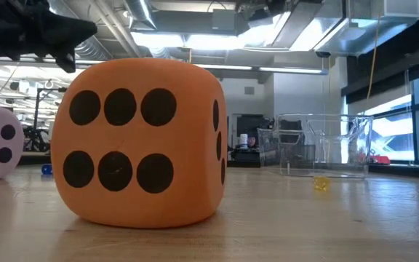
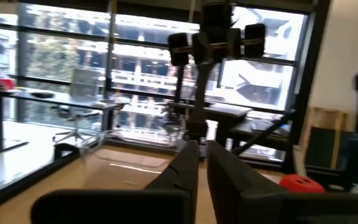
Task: Pick & Place Dice
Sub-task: Put the top large orange die into the transparent bin
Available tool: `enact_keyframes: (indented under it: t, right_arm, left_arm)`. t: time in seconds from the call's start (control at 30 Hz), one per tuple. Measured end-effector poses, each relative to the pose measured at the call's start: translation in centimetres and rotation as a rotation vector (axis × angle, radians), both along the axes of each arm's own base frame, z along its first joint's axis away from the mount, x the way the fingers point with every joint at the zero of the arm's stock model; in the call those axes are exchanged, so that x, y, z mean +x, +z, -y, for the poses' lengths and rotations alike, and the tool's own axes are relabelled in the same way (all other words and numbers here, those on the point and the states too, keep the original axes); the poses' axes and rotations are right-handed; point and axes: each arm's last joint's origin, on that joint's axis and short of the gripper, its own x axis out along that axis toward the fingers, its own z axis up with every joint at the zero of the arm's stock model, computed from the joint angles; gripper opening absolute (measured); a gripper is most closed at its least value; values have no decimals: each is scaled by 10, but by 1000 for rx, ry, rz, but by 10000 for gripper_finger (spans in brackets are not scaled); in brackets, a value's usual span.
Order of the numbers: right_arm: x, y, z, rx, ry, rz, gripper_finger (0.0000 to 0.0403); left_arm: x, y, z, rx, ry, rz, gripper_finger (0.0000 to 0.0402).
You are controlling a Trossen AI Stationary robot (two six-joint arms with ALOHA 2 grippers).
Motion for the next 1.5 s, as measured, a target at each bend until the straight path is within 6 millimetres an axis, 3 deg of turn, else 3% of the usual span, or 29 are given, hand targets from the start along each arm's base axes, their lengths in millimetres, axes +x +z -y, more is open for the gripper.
enact_keyframes:
  t: [0.27, 0.43, 0.63, 0.83, 1.07, 1.5]
  right_arm:
    - [42, 2, 21, 55, -31, -196, 185]
    - [67, -2, 38, 150, -4, -273, 218]
    - [91, -18, 73, 361, -23, -362, 228]
    - [104, -47, 104, 455, -50, -459, 228]
    - [113, -72, 127, 427, -62, -489, 228]
    - [133, -117, 136, 430, -22, -544, 228]
  left_arm:
    - [0, 0, 1, 9, -27, -1, 86]
    - [0, 0, 5, 107, -162, -12, 88]
    - [0, 0, 6, 176, -172, -17, 80]
    - [0, 0, 6, 179, -171, -18, 75]
    - [0, 0, 6, 179, -171, -18, 74]
    - [0, 0, 5, 167, -123, -22, 70]
